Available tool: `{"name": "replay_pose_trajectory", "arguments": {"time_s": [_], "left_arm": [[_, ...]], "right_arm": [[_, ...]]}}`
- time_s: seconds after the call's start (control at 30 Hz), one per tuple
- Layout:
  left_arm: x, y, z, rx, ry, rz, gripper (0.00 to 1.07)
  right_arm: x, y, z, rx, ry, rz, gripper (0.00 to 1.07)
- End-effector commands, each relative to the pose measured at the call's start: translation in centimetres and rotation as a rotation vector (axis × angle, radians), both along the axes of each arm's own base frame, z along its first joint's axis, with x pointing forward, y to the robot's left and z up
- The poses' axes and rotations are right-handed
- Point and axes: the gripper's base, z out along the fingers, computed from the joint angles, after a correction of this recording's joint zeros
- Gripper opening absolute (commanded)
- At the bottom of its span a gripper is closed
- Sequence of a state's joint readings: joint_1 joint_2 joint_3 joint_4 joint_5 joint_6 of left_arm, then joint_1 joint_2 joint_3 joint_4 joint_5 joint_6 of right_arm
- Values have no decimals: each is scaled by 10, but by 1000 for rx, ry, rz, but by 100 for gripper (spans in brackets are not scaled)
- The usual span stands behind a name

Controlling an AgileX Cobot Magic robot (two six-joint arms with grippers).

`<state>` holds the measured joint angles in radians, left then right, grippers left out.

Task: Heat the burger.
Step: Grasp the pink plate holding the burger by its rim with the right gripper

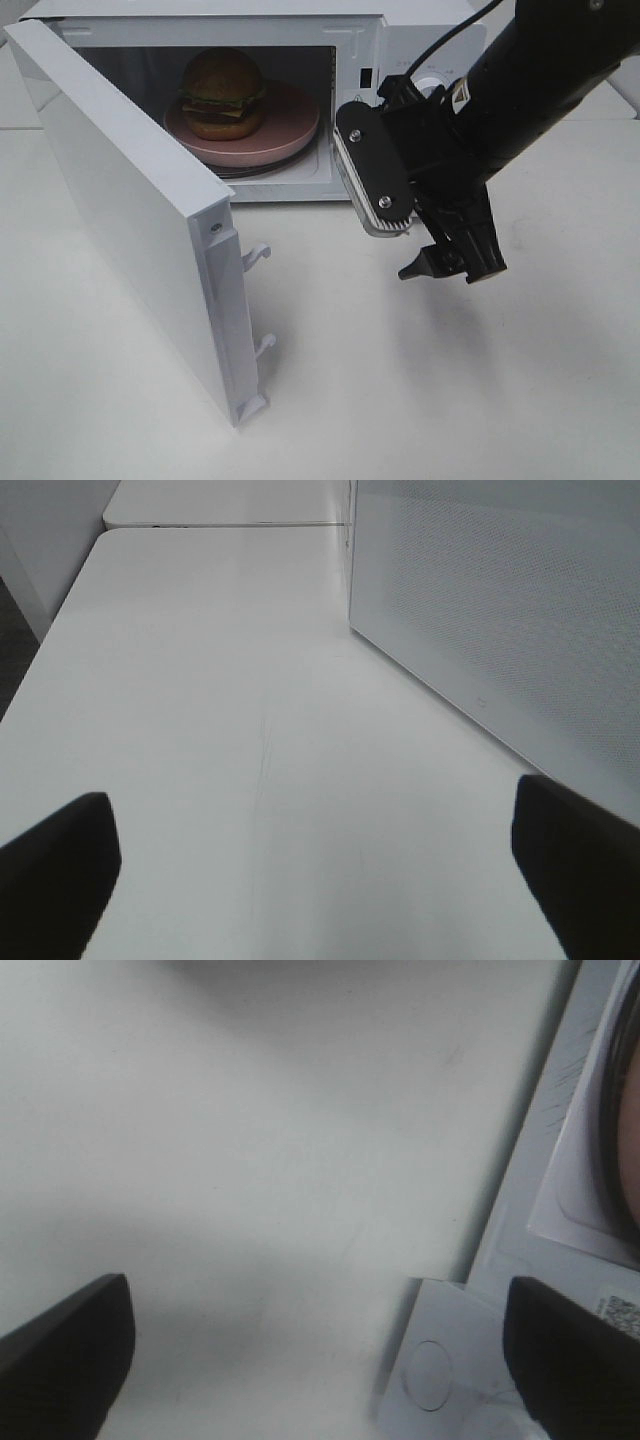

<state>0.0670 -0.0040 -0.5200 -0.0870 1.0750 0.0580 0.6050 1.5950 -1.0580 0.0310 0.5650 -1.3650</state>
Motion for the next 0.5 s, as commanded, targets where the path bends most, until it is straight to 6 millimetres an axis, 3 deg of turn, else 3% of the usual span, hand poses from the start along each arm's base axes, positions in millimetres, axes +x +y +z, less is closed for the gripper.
{"name": "replay_pose_trajectory", "arguments": {"time_s": [0.03, 0.5], "left_arm": [[-2, 0, 0, -4, -22, 5, 100], [-2, 0, 0, -4, -22, 5, 100]], "right_arm": [[7, 6, 1, 16, -13, -9, 97], [43, 33, -1, 54, -123, -5, 94]]}}
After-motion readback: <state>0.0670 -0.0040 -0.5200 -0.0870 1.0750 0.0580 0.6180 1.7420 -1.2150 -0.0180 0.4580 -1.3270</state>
